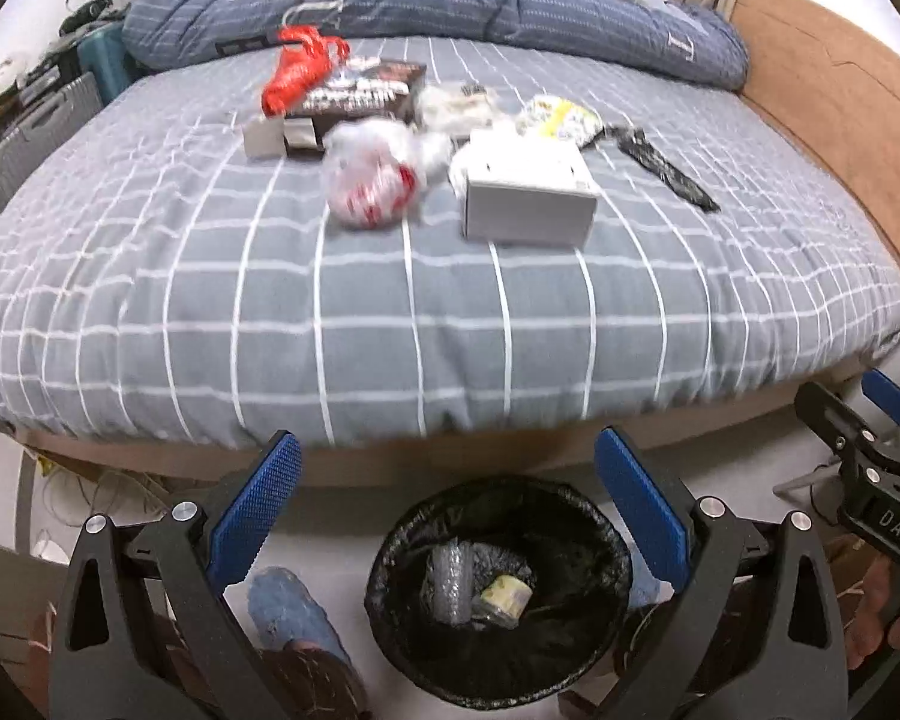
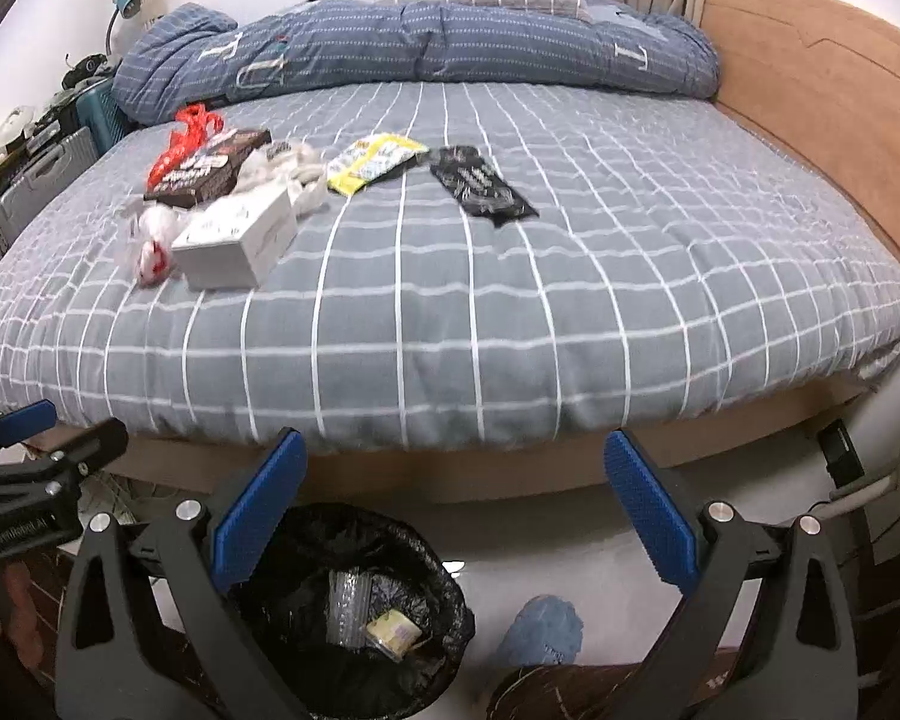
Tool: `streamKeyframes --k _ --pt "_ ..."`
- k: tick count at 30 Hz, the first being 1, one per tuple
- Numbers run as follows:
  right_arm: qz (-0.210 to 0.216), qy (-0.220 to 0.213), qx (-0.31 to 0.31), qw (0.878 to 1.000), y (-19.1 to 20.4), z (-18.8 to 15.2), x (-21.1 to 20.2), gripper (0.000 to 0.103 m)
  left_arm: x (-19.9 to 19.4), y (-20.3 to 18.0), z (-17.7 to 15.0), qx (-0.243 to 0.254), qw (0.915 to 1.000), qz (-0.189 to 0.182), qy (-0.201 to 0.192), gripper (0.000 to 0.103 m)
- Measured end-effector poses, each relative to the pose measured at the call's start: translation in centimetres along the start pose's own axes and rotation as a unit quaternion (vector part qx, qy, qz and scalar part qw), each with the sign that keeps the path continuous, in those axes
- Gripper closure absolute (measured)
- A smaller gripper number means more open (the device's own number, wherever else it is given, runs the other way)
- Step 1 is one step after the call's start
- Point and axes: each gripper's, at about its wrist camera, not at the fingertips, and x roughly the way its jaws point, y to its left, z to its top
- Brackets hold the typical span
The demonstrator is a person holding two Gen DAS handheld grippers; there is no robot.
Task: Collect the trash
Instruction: 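Move both tools back over the bed toward the remaining trash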
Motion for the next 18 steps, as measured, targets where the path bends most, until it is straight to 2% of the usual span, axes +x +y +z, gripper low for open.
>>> streamKeyframes --k 9,18 --pt "-0.003 -0.010 -0.007 1.000 -0.5 3.2 0.9 0.008 0.5 0.6 3.3 -0.012 0.9999 0.002 -0.006 0.006" --pt "-0.008 -0.006 -0.019 1.000 -1.4 7.3 4.3 0.008 2.4 -0.9 6.9 -0.017 0.9997 -0.013 -0.011 0.006"
